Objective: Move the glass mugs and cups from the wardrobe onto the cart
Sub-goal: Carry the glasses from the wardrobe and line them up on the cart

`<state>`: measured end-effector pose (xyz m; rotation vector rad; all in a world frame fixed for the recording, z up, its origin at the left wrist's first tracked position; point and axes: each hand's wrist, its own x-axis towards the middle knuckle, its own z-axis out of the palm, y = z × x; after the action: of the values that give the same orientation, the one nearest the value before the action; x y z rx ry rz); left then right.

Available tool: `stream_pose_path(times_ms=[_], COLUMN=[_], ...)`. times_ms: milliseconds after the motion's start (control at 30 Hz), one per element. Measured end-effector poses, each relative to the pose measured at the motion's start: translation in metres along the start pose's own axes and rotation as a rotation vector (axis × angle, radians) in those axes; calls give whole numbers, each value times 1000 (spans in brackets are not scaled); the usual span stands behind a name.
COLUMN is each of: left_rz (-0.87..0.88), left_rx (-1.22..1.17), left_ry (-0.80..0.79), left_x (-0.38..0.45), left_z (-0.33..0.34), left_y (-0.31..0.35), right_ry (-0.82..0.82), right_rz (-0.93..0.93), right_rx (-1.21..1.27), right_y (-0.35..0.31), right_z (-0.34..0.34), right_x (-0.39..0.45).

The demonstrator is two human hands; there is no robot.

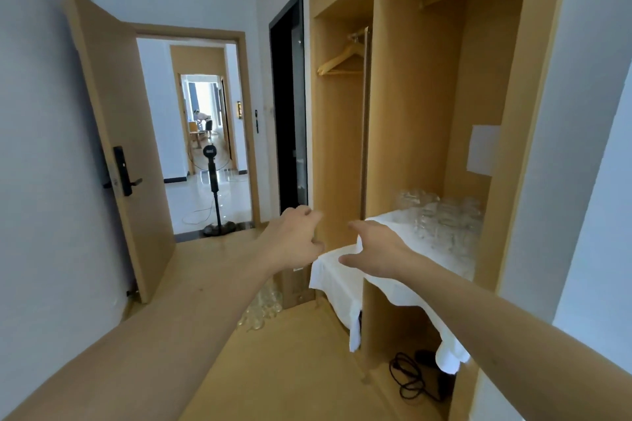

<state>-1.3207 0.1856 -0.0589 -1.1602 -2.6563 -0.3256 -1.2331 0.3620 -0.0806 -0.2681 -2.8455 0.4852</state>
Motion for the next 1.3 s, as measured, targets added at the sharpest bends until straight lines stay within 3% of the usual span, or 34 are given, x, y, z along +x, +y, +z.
stream_pose_path(times_ms=[333,833,1300], left_rz=[155,248,414], left_rx=[-18,-3,-7], left_ry=[-108,-171,-277], left_x=[90,280,413], left_z=[40,96,174], left_y=[-45,-63,-26], right_ry=[-21,84,-6], right_rz=[241,307,494], right_rx=[-70,-9,29], right_y=[39,131,243], right_z=[21,33,46], right_x=[47,212,275])
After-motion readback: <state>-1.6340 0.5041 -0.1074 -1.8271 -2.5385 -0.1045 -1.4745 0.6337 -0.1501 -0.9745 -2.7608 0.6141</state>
